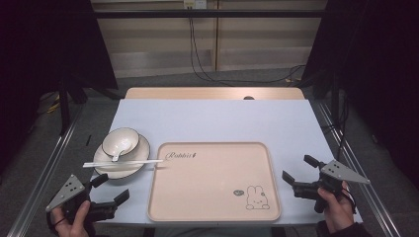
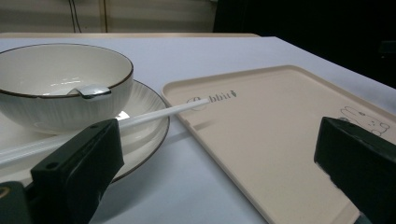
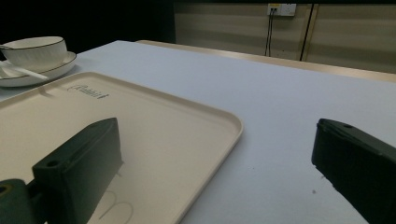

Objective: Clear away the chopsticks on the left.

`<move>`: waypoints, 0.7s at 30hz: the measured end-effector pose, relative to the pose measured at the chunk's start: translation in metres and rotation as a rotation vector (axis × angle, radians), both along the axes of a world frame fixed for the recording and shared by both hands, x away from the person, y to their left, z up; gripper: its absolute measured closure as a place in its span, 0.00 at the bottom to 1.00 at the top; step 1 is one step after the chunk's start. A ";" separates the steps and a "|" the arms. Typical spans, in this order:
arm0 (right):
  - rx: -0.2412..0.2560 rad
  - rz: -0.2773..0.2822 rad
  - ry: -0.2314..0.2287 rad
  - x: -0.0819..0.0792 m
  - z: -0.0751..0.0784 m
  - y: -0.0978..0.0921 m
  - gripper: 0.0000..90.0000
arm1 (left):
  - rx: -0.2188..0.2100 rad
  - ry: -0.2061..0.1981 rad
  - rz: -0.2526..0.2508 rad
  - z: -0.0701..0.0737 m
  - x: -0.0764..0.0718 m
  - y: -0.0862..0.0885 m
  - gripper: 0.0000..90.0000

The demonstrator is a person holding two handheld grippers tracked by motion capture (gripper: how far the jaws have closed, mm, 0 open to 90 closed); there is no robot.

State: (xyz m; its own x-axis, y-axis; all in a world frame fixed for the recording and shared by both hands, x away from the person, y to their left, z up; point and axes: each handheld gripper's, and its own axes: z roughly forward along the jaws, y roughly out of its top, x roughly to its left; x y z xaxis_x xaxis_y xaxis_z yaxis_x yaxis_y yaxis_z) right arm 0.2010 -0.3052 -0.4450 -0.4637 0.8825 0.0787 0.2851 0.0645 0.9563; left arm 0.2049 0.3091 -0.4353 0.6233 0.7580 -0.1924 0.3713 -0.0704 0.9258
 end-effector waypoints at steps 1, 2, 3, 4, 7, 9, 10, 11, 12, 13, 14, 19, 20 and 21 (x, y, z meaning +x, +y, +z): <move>0.000 -0.004 -0.002 0.000 0.000 0.000 0.02 | 0.004 -0.003 -0.008 0.000 0.000 0.001 0.01; 0.001 -0.006 -0.005 0.000 0.000 0.000 0.02 | -0.004 -0.002 -0.009 0.000 -0.001 0.001 0.01; 0.000 -0.006 -0.007 0.000 0.000 0.000 0.02 | -0.007 -0.002 -0.007 0.000 -0.001 0.001 0.01; -0.003 0.000 -0.006 0.000 0.000 0.000 0.02 | -0.010 -0.002 -0.005 0.000 -0.001 0.001 0.01; -0.006 0.002 -0.009 0.000 0.000 0.001 0.02 | -0.010 -0.003 0.000 0.000 -0.001 0.001 0.01; 0.002 0.003 -0.007 -0.001 0.000 0.001 0.02 | 0.007 -0.007 -0.009 0.001 -0.001 0.000 0.01; 0.005 0.005 -0.010 -0.001 0.000 0.001 0.02 | 0.001 -0.005 -0.013 0.001 -0.001 -0.001 0.02; 0.006 0.006 -0.011 -0.001 0.000 0.001 0.02 | 0.006 -0.006 -0.027 0.001 -0.001 -0.001 0.02; 0.010 0.007 -0.011 -0.001 0.001 0.001 0.02 | 0.009 -0.009 -0.035 0.002 -0.001 -0.002 0.02; 0.007 0.007 -0.015 -0.001 0.000 0.001 0.02 | 0.009 -0.014 -0.032 0.002 -0.001 -0.002 0.02; 0.005 0.013 -0.012 -0.001 0.000 0.001 0.02 | 0.015 -0.021 -0.032 0.003 -0.001 -0.002 0.02; 0.012 0.009 -0.011 -0.001 0.000 0.001 0.02 | 0.019 -0.018 -0.019 0.011 0.003 -0.002 0.02; 0.010 0.010 -0.010 -0.001 0.000 0.001 0.02 | 0.027 -0.014 -0.015 0.012 0.005 -0.002 0.04; 0.007 0.014 -0.010 -0.001 0.000 0.002 0.02 | 0.026 -0.007 0.011 0.013 0.007 -0.001 0.06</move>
